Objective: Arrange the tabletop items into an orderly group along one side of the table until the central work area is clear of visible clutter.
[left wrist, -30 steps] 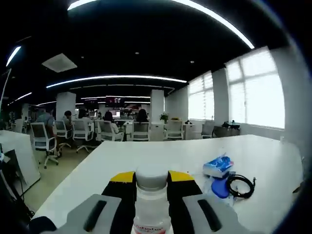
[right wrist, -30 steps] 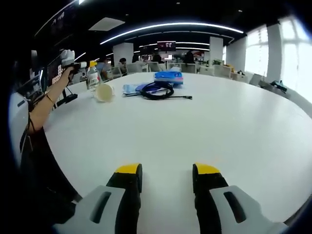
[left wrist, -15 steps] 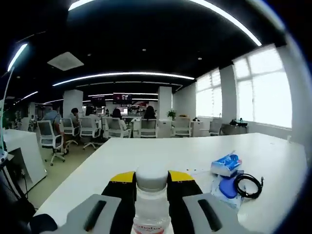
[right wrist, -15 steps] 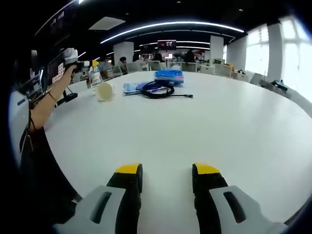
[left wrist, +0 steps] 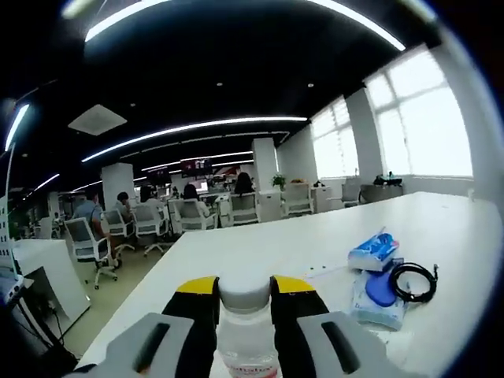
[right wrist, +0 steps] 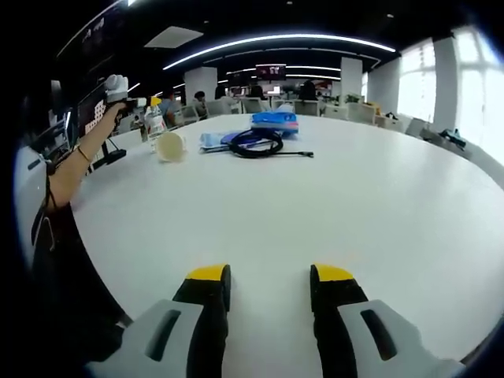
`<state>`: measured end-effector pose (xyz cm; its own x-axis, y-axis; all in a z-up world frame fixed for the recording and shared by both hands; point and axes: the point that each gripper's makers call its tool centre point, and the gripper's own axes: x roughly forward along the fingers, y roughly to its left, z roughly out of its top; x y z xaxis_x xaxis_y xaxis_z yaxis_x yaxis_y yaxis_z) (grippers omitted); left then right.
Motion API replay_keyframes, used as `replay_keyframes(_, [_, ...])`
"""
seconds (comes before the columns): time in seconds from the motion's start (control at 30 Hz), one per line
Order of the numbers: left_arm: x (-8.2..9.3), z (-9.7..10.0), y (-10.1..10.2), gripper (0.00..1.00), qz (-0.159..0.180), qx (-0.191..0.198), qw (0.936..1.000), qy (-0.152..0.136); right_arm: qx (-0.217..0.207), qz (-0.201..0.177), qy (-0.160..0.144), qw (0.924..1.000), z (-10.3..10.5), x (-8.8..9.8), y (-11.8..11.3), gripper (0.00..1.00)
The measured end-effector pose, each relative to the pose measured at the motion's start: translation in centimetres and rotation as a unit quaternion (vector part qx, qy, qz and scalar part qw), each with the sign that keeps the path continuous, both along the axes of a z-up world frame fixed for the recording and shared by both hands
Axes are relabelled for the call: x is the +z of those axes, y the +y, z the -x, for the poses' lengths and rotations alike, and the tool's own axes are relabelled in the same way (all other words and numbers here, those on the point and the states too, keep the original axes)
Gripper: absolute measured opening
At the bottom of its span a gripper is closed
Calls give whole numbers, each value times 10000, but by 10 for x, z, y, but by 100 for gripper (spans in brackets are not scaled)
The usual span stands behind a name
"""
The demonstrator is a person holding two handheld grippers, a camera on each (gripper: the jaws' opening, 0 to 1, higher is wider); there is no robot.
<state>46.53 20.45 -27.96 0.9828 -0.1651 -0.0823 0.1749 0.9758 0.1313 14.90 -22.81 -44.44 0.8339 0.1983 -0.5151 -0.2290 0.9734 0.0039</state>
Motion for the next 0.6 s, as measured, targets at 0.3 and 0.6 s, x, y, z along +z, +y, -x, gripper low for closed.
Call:
replay_keyframes(0.3, [3,-2,0,39,119,-188,9995,-233,46,21,-50,10000,0,2,1,39])
replay_keyframes(0.6, [14,4,-9,46,-384,-428,9972,-480,12,14,-55,10000,2,2,2,39])
